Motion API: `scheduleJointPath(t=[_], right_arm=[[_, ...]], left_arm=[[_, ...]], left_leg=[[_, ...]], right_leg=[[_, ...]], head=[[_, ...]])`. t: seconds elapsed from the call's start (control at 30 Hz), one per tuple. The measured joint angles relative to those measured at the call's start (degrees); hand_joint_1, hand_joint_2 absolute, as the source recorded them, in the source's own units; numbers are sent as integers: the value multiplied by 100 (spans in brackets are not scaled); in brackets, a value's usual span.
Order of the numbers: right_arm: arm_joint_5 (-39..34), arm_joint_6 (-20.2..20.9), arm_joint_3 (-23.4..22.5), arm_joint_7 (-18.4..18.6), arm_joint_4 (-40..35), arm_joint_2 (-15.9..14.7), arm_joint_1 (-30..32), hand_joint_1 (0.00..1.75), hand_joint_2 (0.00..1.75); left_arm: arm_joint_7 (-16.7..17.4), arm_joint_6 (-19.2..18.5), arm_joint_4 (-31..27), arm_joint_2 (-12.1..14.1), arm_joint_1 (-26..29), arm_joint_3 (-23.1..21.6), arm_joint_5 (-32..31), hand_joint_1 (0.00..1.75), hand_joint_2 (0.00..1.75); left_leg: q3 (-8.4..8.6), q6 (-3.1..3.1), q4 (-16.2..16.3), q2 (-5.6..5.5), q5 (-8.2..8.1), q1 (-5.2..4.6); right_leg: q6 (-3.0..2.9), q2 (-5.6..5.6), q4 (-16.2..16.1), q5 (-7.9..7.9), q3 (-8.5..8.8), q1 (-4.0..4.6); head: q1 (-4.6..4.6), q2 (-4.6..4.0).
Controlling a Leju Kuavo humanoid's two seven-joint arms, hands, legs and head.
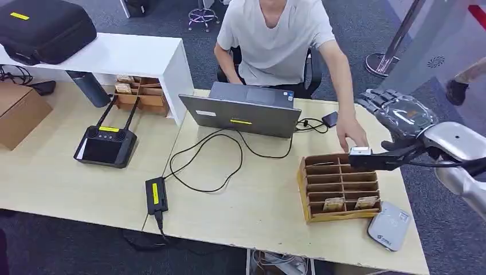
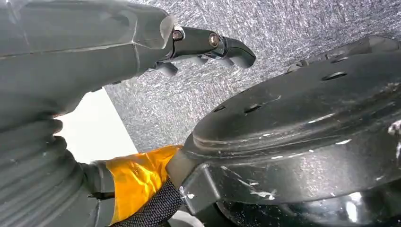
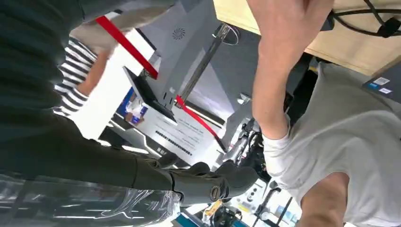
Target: Pass the card to the sensor for recognition and then transmit it.
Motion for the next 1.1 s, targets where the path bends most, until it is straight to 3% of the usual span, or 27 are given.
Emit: scheduleJointPath(t=[0.13,0.4,0.83,1.1], right_arm=[[-134,103,143,37,-17,-26,-86,0,175],[-601,689,424,251,-214,-144,-353,0,175],[-1065,505,774,536,-948,-966,-338,0,175],[-1062,496,840,560,-1019,-1062,-291,0,175]], left_arm=[[-9,0,0,-2,4,0,46,0,175],[-31,4,0,-2,21,0,155,0,175],[-61,142,-63,9,50,0,247,0,175],[-61,166,-85,13,53,0,293,0,175]], left_leg=[[0,0,0,0,0,0],[2,0,0,-1,0,0],[0,0,0,0,-1,-1],[1,0,0,3,-1,0]], right_leg=[[0,0,0,0,0,0],[0,0,0,0,-1,1],[0,0,-2,0,-1,0],[0,3,-1,0,-1,0]], head=[[0,0],[0,0],[0,0],[-2,0]])
